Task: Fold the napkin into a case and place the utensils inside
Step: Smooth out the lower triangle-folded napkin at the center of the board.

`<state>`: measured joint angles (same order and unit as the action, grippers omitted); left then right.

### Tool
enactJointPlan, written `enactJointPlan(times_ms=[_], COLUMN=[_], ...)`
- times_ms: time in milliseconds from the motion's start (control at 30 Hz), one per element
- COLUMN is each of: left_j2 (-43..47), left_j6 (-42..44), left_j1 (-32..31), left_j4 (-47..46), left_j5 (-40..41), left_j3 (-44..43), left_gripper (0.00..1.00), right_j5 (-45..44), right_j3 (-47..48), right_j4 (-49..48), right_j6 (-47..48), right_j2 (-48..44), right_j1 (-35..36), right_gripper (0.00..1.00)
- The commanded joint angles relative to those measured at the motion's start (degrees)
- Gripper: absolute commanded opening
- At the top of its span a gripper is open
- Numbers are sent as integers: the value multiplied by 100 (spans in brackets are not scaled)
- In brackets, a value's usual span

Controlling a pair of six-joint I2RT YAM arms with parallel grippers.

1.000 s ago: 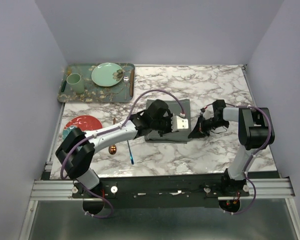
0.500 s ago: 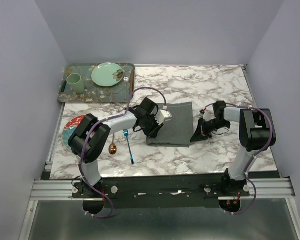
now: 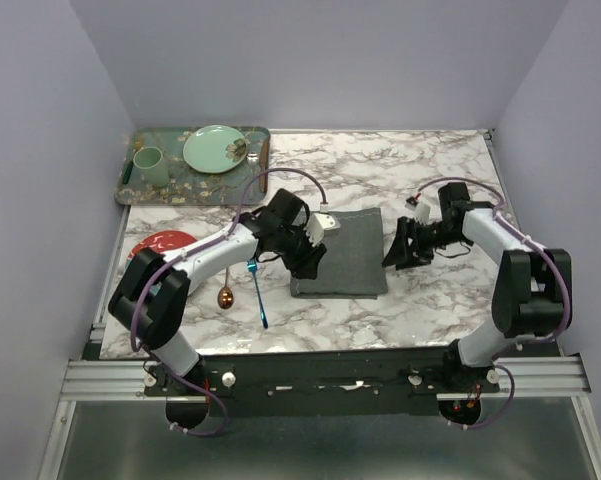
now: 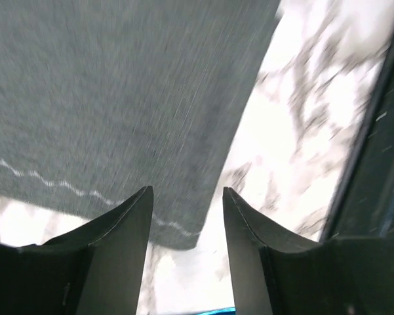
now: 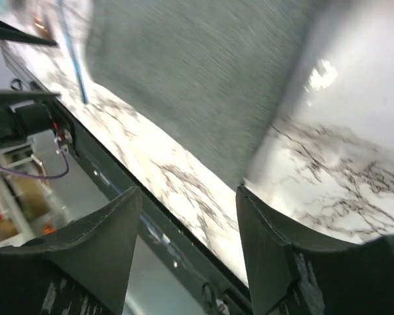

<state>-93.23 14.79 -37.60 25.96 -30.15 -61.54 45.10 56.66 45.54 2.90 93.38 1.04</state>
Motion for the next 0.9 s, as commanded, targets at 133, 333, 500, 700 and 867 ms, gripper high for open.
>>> enactJointPlan(times_ms=[133, 333, 500, 700, 867], left_j2=[-221, -819, -1363, -1742, -1375], left_j6=[-3409, -4599, -4783, -4994, -4951], left_j1=[69, 69, 279, 517, 465], left_j4=[-2080, -3272, -3412, -3650, -3896], left_j5=[-1993, -2232, -2285, -2241, -2565], left_j3=[141, 792, 1336, 1645, 1724], left_gripper=[53, 48, 46, 46, 48], right_j5=[1176, 1230, 1001, 842, 1009], right_j3=[29, -190, -393, -524, -569], right_j4=[-994, -1469, -1469, -1381, -1030], right_j6=[-710, -1108, -949, -843, -177], right_j2=[-463, 390, 1277, 1508, 771], right_j1=[562, 766, 766, 696, 696], right_gripper=[56, 49, 48, 48, 48])
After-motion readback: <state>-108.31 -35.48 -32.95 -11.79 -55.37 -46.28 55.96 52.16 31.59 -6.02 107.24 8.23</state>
